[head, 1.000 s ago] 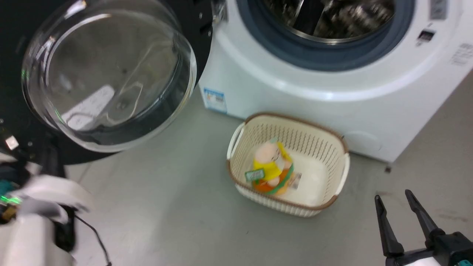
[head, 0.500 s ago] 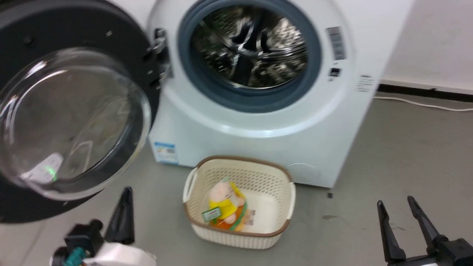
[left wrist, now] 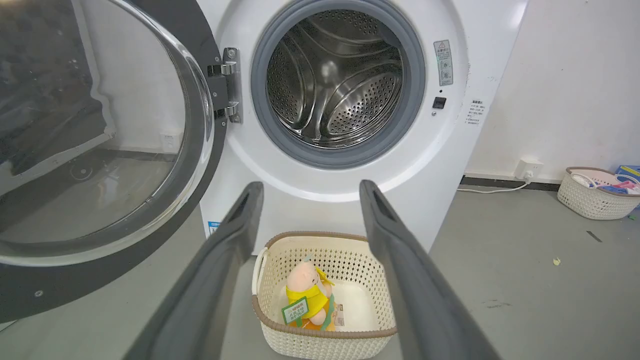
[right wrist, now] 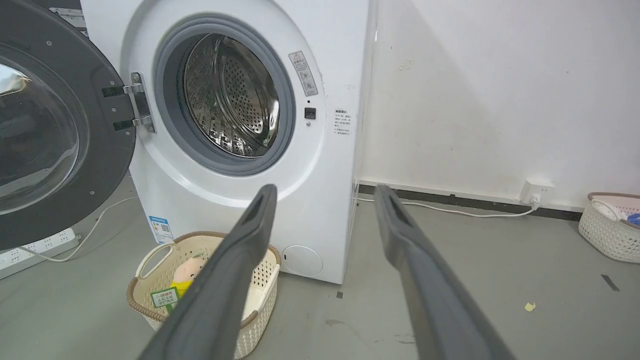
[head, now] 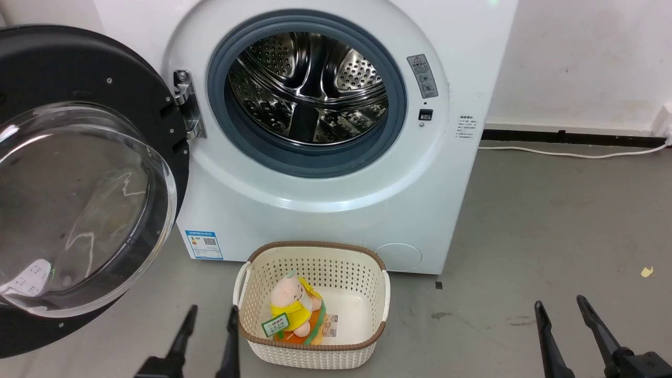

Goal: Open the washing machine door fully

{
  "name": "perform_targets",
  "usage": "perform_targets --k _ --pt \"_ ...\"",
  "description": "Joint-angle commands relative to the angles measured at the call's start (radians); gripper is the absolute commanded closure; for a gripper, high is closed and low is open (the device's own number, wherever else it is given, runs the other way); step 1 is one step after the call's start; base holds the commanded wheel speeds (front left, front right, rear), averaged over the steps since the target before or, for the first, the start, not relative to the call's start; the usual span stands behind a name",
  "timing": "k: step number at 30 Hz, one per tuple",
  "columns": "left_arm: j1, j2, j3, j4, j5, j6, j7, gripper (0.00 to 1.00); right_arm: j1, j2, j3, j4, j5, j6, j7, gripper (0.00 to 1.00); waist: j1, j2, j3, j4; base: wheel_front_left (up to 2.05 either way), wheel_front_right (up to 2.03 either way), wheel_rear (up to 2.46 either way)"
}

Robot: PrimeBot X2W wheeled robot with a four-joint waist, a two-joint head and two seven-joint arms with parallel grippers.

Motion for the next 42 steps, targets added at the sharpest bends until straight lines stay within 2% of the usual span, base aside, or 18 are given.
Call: perform_targets --k 1,27,28,42 --pt "0.021 0.001 -0.015 -0.005 0.013 0.003 -0.005 0.0 0.014 0.003 -0.008 0.008 0.008 0.001 -0.004 0.0 0.0 -0.0001 0.0 -0.001 0.0 0.0 0.0" --pt "0.009 0.0 -0.053 0.019 0.012 0.023 -0.005 0.0 0.015 0.004 0.001 0.036 0.013 0.001 -0.004 0.0 0.0 -0.0001 0.0 0.002 0.0 0.0 0.0" --pt "0.019 -0.001 -0.054 0.021 0.016 0.02 0.0 1.0 0.002 0.0 0.001 0.033 0.009 0.0 0.0 1.0 0.0 -0.0001 0.0 0.002 0.0 0.0 0.0" --pt "0.01 -0.001 -0.048 0.014 0.023 0.022 0.019 1.0 -0.012 0.0 0.007 0.03 0.005 0.0 0.019 1.0 0.0001 -0.0001 0.007 -0.002 0.0 0.0 0.0"
